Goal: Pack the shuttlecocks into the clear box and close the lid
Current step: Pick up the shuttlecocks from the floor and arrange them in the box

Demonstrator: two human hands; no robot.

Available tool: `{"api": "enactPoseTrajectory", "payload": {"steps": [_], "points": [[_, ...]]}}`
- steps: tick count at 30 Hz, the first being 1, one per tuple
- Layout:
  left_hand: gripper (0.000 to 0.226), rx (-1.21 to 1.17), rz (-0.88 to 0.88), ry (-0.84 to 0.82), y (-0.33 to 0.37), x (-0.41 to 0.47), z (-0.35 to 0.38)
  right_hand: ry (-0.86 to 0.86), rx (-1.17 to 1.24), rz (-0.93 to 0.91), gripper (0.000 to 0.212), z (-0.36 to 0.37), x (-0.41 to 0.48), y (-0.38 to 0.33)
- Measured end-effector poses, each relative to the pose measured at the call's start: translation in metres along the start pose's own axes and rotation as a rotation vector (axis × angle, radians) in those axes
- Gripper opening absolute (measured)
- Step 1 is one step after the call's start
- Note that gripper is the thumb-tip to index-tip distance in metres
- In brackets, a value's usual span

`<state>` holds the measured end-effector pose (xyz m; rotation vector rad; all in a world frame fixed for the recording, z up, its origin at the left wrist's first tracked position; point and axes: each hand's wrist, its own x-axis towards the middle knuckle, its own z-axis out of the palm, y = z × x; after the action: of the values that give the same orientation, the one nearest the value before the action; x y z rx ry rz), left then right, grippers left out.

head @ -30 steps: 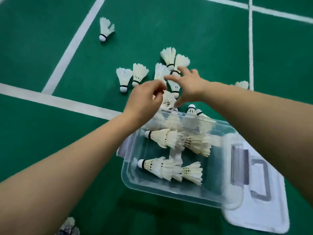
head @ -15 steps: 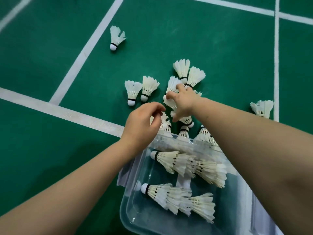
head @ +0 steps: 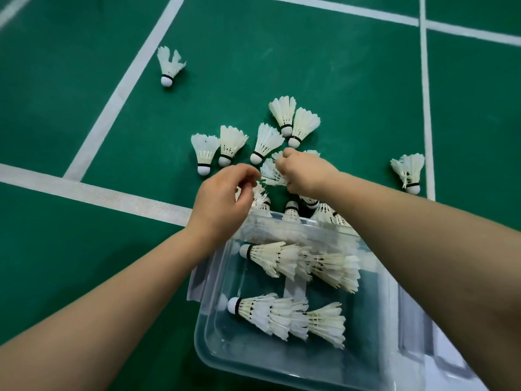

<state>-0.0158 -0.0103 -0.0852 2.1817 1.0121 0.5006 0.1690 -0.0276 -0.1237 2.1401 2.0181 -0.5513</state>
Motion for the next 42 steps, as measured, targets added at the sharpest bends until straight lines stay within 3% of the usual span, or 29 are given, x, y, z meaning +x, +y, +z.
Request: {"api": "enactPoseTrajectory", "payload": {"steps": [11,15,18,21,24,29,31,34,42], "points": [[0.021,-0.03,0.138,0.011,0.047,-0.024,0.003,0.32,0.106,0.137,0.02,-0.079,-0.088,0.002],[0.024,-0.011,0.141,-0.025,0.068,-0.039,-0.006,0.473,0.262,0.179,0.023,-0.109,-0.136,-0.016],[0.046,-0.021,0.095,-0.135,0.077,-0.054,-0.009,0.554,0.4,0.196,0.017,-0.113,-0.17,-0.035],[0.075,-0.114,0.019,-0.247,0.086,-0.072,-0.003,0.625,0.539,0.267,0.026,-0.103,-0.199,-0.053],[0.083,-0.268,-0.073,-0.308,0.093,-0.088,0.008,0.699,0.733,0.364,0.039,-0.081,-0.218,-0.066],[0.084,-0.515,-0.21,-0.507,0.089,-0.098,0.024,0.754,0.957,0.454,0.04,-0.043,-0.224,-0.071],[0.076,-0.719,-0.221,-0.54,0.083,-0.1,0.028,0.736,0.981,0.475,0.038,-0.033,-0.219,-0.071],[0.087,-0.992,-0.324,-0.589,0.075,-0.096,0.032,0.681,1.0,0.477,0.035,-0.026,-0.215,-0.071],[0.066,-0.841,-0.362,-0.735,0.067,-0.084,0.03,0.614,0.983,0.466,0.028,-0.017,-0.215,-0.071]]}}
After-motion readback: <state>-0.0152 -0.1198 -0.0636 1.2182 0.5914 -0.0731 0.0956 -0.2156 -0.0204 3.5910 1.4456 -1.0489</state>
